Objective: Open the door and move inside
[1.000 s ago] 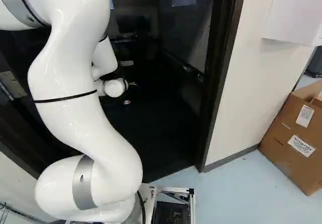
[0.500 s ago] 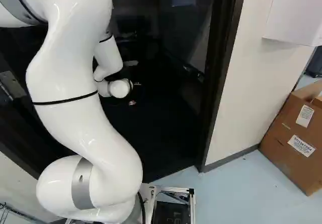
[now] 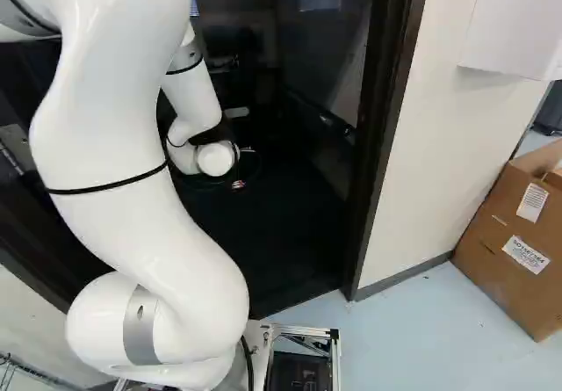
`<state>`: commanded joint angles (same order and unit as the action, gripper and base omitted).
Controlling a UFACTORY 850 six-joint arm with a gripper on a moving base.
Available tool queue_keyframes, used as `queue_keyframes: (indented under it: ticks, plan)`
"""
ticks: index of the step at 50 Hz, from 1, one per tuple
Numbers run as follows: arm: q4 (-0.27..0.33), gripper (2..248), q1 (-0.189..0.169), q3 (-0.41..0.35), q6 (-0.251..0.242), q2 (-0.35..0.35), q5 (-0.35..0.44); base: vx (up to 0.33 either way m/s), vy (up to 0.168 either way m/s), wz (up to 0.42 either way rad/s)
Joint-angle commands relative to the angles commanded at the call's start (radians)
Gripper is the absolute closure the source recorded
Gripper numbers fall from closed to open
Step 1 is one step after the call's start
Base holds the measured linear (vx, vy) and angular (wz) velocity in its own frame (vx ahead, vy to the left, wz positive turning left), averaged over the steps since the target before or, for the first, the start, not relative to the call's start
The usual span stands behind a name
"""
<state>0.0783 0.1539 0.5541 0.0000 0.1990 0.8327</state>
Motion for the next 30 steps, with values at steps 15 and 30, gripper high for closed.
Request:
queue_keyframes:
  ticks: [15,30]
  plan:
    - [0.000,3,-0.039,-0.038,0.000,-0.034,0.000,0.000,0.000,0.000]
    - [0.000,3,-0.043,-0.041,0.000,-0.036,0.000,0.000,0.000,0.000]
